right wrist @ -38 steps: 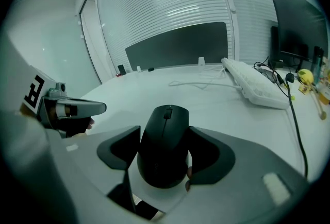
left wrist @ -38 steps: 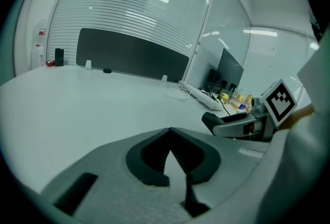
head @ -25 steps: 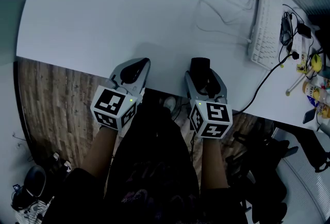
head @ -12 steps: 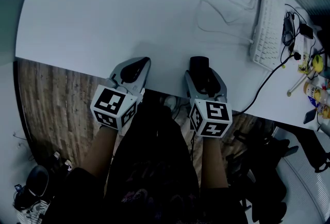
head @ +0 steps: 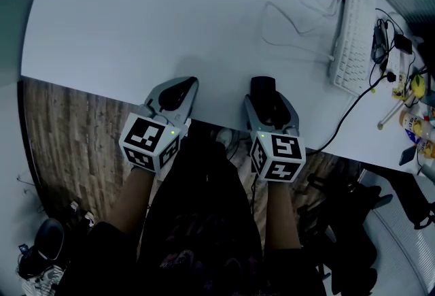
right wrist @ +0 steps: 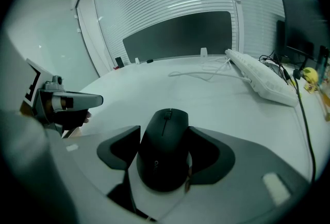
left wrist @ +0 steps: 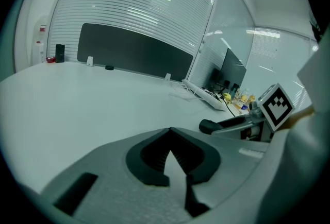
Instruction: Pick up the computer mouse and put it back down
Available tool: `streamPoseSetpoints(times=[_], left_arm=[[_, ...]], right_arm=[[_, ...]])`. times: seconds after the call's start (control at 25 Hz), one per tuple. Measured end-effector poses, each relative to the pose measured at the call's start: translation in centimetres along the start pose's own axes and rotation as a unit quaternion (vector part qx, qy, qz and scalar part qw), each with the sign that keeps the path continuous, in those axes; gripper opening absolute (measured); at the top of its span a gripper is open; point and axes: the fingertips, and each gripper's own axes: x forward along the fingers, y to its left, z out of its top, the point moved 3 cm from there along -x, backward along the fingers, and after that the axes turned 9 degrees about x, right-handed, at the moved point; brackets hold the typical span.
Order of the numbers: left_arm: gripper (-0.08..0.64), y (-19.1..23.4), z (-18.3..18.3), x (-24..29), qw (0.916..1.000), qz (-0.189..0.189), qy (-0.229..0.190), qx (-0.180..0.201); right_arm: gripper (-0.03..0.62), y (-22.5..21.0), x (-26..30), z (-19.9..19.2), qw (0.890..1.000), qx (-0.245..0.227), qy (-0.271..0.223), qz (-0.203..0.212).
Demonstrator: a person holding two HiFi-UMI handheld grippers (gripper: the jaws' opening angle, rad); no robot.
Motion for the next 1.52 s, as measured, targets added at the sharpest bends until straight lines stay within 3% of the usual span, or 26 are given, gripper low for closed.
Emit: streamPoseSetpoints(times=[1.08, 1.52], left_arm=[[0.002, -0.2, 2.1, -0.8, 0.9997, 0.0, -0.021, 0.011], [0.002, -1.7, 4.8, -2.7, 0.9984, 0.003, -0.049, 0.027]], right_arm=[[0.329, 0.1, -1.4, 1.7, 1.0, 0.014, -0.023, 0.003], [0.157, 0.6, -6.0, 5.2, 0.994, -0.031, -0.105, -0.018]])
